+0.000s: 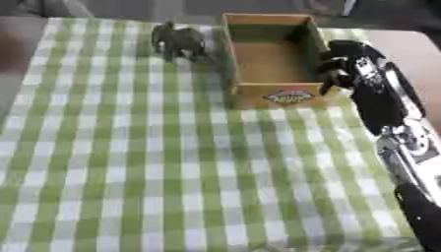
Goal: Pick up objects on the table and place them in the box.
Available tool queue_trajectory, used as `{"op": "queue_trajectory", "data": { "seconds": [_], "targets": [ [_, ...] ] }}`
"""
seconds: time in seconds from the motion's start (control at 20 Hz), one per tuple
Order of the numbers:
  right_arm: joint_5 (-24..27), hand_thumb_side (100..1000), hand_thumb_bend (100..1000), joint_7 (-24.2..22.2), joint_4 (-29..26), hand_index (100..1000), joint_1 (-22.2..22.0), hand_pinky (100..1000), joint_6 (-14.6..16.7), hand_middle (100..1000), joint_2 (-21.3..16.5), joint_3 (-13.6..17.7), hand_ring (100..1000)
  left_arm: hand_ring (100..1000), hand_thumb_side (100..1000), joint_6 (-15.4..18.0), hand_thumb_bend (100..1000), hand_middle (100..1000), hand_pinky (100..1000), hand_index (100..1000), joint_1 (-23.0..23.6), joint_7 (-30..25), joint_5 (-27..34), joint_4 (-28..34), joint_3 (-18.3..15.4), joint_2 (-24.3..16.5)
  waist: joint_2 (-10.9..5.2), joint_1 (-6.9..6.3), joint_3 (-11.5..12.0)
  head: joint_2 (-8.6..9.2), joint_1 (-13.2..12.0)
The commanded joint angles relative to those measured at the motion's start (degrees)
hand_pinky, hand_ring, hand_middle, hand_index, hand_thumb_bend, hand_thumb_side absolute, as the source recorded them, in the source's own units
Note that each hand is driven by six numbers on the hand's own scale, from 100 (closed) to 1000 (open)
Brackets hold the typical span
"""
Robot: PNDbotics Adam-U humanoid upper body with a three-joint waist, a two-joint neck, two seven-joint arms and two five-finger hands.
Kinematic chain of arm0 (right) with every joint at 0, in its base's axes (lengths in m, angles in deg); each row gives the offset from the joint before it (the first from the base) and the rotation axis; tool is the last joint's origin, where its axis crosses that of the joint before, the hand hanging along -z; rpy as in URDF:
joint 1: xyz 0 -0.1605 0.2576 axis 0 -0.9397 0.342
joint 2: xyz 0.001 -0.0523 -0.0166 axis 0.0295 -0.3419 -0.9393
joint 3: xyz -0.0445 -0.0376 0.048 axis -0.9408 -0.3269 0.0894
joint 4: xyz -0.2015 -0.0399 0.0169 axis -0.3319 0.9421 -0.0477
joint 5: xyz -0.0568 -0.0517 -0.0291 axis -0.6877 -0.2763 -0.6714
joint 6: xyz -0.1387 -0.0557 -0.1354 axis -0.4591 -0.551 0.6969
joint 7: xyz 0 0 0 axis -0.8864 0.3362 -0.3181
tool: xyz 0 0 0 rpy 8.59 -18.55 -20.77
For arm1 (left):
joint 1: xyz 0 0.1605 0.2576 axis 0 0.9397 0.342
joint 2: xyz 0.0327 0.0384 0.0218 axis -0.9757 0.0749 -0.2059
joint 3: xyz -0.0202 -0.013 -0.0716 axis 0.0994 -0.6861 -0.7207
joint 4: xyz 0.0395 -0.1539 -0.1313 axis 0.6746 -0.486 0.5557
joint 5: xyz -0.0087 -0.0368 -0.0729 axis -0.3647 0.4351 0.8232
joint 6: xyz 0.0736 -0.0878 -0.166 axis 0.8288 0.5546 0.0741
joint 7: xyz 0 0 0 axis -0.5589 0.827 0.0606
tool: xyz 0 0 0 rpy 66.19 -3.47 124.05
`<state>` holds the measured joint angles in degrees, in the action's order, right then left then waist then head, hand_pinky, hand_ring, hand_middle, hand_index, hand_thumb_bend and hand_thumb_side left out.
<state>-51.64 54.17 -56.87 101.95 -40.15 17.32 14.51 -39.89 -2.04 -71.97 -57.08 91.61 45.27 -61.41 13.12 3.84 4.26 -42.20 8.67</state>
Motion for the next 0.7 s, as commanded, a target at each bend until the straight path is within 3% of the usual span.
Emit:
{"op": "queue_trajectory", "data": {
  "seconds": [0.05,0.45,0.5,0.7],
  "targets": [
    [0.3,694,100,-0.2,-0.6,774,0.5,410,0.1,640,-0.8,0.5,632,669,573,0.4,100,550,523,563,-1.1,0.2,-0.3,0.6,-0.2,-2.8,-0.69,-0.24,-0.2,0.23,-0.1],
    [0.3,694,100,-0.3,-0.5,774,0.5,410,0.1,640,-0.8,0.5,632,670,568,1.6,100,551,522,563,-2.3,0.6,-0.5,-1.2,-0.4,-4.7,-0.62,-0.32,-0.3,0.34,-0.2],
    [0.3,694,100,-0.3,-0.4,775,0.5,410,0.1,639,-0.9,0.5,632,671,515,1.7,100,554,521,567,-2.5,0.5,-0.6,-1.1,-0.4,-4.9,-0.75,-0.49,-0.5,0.19,-0.2],
    [0.3,693,100,-0.6,-0.5,776,0.4,410,0.2,639,-1.1,0.2,633,675,476,2.8,100,559,521,572,-7.6,1.6,-3.7,-5.0,-0.5,-10.0,-0.94,-0.87,-1.5,0.02,-0.5]
  ]
}}
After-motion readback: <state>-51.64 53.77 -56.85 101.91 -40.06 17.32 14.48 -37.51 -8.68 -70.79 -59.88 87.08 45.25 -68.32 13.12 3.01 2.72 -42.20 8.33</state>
